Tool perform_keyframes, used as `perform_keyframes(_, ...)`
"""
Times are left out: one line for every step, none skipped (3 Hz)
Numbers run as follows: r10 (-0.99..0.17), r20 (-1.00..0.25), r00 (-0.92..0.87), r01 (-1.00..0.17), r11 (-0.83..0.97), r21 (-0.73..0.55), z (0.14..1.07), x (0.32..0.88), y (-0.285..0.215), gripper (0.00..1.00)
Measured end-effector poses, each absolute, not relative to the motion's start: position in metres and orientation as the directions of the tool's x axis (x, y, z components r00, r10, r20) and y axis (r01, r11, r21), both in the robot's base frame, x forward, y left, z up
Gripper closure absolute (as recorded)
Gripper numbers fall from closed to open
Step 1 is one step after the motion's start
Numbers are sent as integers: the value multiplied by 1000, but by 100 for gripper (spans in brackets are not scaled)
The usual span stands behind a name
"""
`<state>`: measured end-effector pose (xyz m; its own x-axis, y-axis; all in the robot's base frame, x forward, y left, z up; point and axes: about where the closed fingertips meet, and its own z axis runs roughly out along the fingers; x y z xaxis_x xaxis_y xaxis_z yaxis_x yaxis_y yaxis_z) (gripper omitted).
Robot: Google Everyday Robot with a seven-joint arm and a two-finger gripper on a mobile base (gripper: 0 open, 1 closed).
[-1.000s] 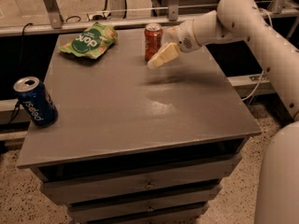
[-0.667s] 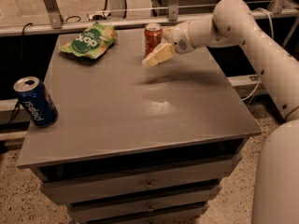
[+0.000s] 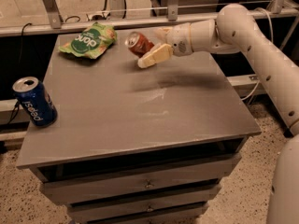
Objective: Knock coke can over
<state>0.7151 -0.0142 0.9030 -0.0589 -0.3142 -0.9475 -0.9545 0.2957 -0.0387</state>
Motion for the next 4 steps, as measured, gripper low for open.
perform_keyframes(-234,-970,-58,-965,264,-6,919,685,-8,0)
perform_keyframes(-178,-983,-50,-977,214,11,934,659,6,0)
perform_keyframes(-157,-987,-46,-979,203,13,941,646,5,0)
perform_keyframes(-186,-983,-14,-974,224,-29,947,646,-18,0)
